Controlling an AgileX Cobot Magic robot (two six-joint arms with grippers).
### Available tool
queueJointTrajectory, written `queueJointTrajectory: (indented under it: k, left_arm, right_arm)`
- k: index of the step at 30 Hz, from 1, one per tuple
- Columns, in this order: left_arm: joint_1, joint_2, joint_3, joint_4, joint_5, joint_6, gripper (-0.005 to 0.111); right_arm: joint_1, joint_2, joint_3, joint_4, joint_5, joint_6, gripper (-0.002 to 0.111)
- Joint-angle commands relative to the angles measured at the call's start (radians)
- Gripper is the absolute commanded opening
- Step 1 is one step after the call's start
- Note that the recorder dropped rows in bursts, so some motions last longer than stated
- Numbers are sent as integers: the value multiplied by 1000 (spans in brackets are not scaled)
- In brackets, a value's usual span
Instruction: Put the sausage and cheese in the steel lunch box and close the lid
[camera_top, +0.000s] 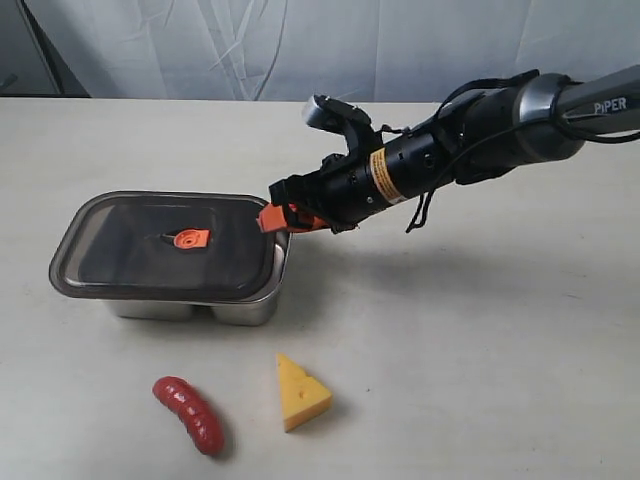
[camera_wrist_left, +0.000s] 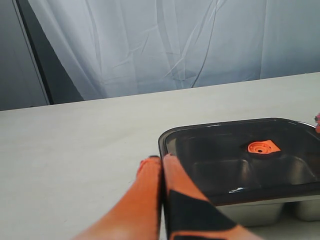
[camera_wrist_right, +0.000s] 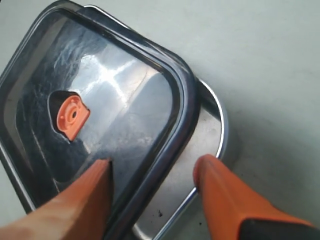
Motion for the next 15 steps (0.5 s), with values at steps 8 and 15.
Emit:
queueJointTrajectory:
  k: [8,15]
  left_arm:
    - [-7,-7,4,-8,-12,0,0]
    - [-7,-7,4,-8,-12,0,0]
  right_arm:
    - [37,-35,-4,-5,68,-14,51]
    - [37,-61,-35,-5,60,-2,51]
